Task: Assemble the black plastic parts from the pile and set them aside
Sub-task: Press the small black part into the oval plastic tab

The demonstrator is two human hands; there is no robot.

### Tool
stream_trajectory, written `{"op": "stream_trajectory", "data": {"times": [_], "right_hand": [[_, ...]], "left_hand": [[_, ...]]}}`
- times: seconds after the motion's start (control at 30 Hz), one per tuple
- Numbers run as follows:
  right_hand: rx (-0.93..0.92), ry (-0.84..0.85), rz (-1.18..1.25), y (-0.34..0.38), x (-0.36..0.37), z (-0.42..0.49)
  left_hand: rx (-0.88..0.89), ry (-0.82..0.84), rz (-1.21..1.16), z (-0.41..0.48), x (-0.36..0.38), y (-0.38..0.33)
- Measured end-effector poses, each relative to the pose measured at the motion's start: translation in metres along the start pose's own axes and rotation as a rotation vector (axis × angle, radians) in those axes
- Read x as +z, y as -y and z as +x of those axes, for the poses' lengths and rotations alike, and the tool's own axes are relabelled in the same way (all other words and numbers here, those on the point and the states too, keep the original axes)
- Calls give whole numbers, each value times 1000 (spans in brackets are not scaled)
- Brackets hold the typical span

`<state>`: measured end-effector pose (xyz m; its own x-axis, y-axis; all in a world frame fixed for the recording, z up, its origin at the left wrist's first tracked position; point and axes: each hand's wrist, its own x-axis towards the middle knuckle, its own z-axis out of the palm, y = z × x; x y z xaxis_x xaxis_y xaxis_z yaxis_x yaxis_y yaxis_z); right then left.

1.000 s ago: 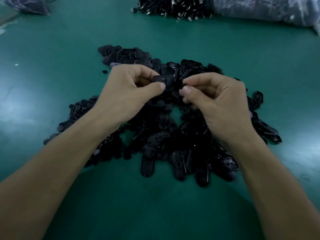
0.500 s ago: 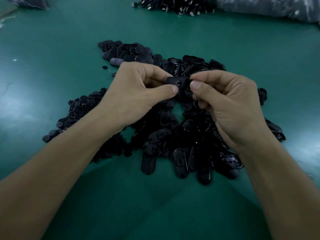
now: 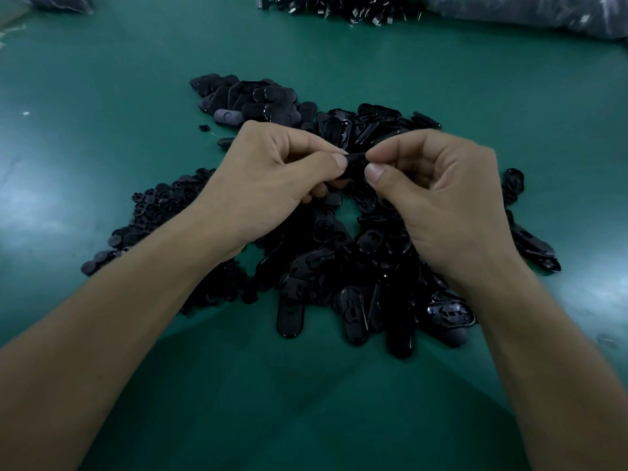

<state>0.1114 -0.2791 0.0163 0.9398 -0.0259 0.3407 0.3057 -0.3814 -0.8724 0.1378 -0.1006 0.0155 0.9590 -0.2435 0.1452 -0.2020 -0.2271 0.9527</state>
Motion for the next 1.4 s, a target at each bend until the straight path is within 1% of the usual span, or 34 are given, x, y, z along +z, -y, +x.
{"op": "stream_trajectory", "data": {"times": [0.13, 0.4, 0.7, 0.87, 1.03, 1.17, 1.27, 1.4], "right_hand": [[-3, 14, -22, 1, 0, 0], [2, 5, -63, 3, 3, -1], [27, -72, -104, 3, 8, -3], [37, -78, -161, 5, 9, -5], [44, -100, -143, 7, 11, -6], [40, -82, -152, 8, 13, -8], [38, -61, -162, 7, 12, -8], [36, -22, -160, 4, 11, -7]], "left_hand": [[-3, 19, -17, 1, -2, 1], [32, 37, 35, 0, -1, 1], [72, 29, 65, 0, 4, 2], [85, 15, 123, 1, 5, 4], [135, -25, 210, -2, 9, 5], [209, -96, 316, -6, 11, 4], [245, -109, 377, -6, 10, 3], [244, -104, 414, -5, 8, 4]]}}
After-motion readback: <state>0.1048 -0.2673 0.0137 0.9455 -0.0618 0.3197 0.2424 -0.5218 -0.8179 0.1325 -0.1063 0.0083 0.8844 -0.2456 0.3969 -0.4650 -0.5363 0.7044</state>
